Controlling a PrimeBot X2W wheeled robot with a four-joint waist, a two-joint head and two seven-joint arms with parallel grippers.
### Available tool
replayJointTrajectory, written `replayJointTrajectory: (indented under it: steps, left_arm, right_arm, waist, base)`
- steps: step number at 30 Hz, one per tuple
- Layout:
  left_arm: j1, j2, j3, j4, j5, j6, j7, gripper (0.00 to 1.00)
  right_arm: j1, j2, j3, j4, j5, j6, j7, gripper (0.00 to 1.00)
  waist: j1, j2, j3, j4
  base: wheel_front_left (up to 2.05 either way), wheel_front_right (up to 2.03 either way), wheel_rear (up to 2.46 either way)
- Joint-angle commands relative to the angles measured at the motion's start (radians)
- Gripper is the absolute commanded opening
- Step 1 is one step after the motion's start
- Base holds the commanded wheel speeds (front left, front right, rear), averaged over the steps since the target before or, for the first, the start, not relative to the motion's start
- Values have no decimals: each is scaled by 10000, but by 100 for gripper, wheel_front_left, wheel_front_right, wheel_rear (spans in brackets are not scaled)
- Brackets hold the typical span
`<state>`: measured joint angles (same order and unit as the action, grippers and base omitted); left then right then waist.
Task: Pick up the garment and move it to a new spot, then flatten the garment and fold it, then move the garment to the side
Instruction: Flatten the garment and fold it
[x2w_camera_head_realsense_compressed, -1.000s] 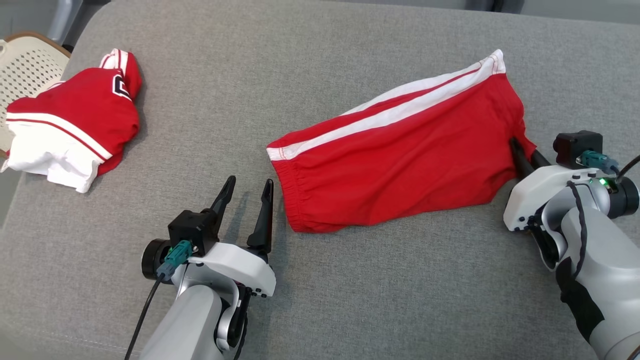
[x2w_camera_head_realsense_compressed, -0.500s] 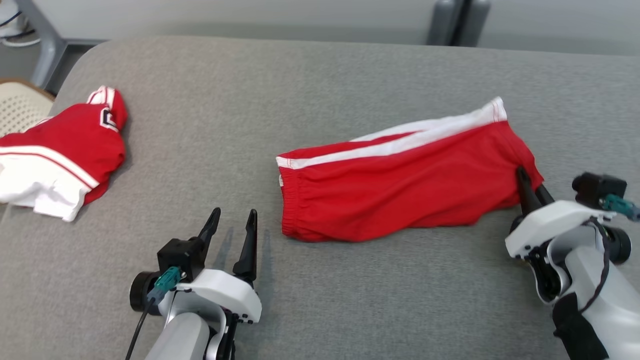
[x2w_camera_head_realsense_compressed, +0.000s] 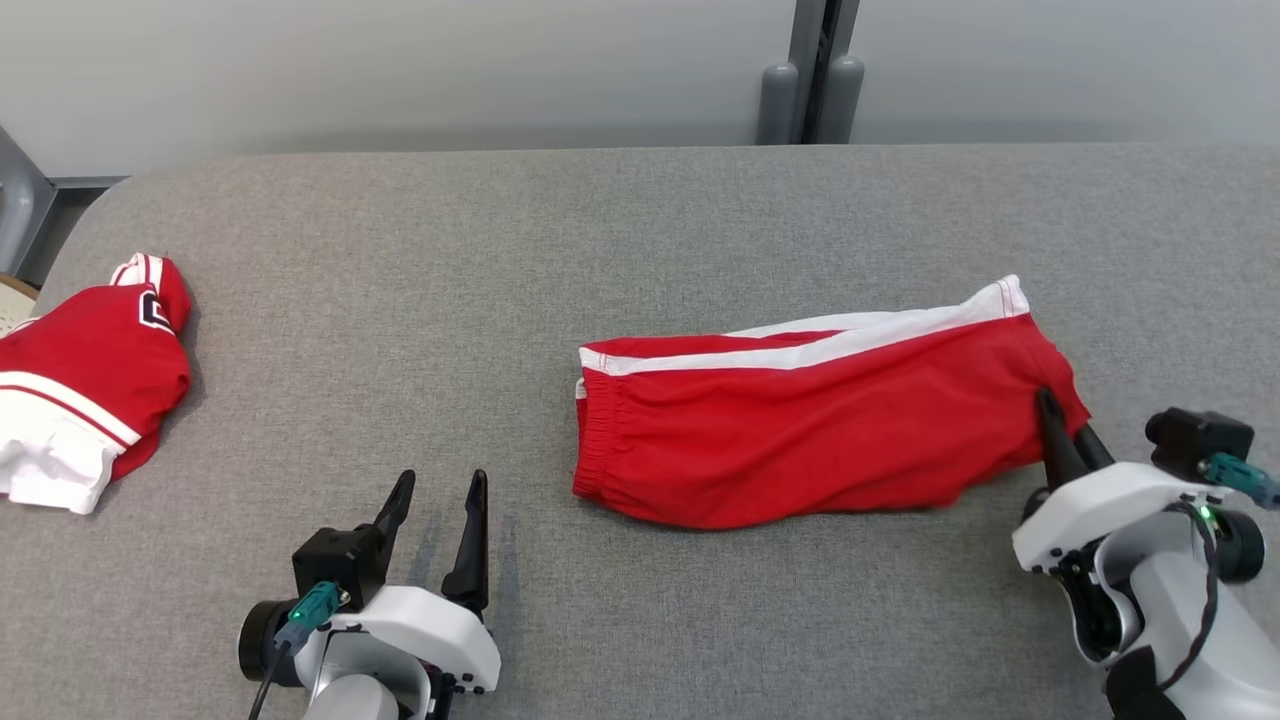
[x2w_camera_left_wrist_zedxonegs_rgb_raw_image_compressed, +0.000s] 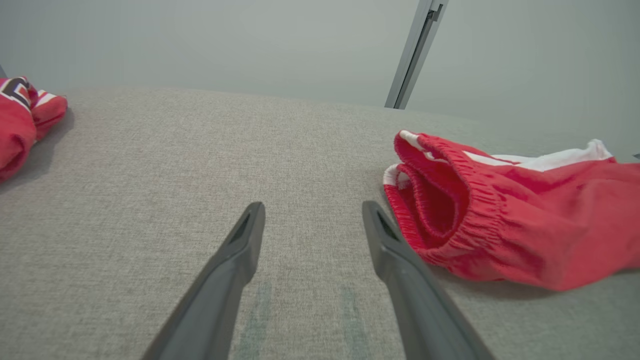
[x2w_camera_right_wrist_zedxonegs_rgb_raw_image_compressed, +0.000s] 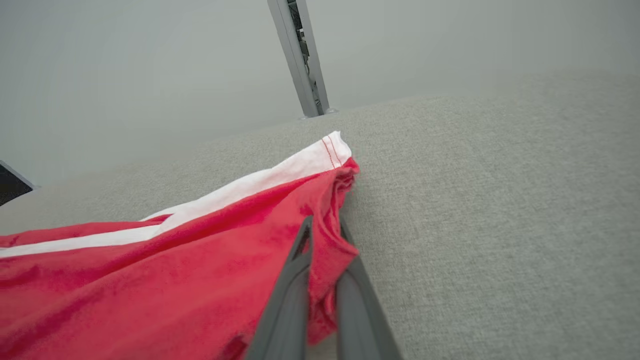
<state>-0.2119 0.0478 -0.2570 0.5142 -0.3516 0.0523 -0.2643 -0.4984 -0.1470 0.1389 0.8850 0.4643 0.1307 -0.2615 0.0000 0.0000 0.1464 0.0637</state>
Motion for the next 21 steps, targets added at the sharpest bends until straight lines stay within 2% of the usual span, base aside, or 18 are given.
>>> replayJointTrajectory:
  steps: [1, 5, 11, 19, 21]
  left_arm:
    - [58, 51, 53, 39, 76, -57, 2, 100]
    - [118, 55, 79, 75, 99, -90, 2, 100]
    - [232, 47, 47, 90, -111, -53, 2, 100]
    - [447, 51, 56, 147, -205, -8, 2, 100]
    - [456, 51, 66, 135, -225, 1, 2, 100]
  right_arm:
    - [-111, -20, 59, -270, -200, 0, -45, 0]
    - [-490, 275, 689, -890, -473, 0, -46, 0]
    - [-827, 643, 2313, -1558, -423, 0, -46, 0]
    - [-689, 918, 4890, -1615, 260, 0, -46, 0]
    - [-649, 925, 5205, -1556, 406, 0, -45, 0]
  waist:
    - [0, 0, -30, 1]
    - [0, 0, -66, 75]
    - [0, 0, -248, 445]
    - [0, 0, -473, 976]
    - [0, 0, -476, 1018]
  base:
    - [0, 0, 0]
    - [0, 0, 0]
    - [0, 0, 0]
    - [0, 0, 0]
    - [0, 0, 0]
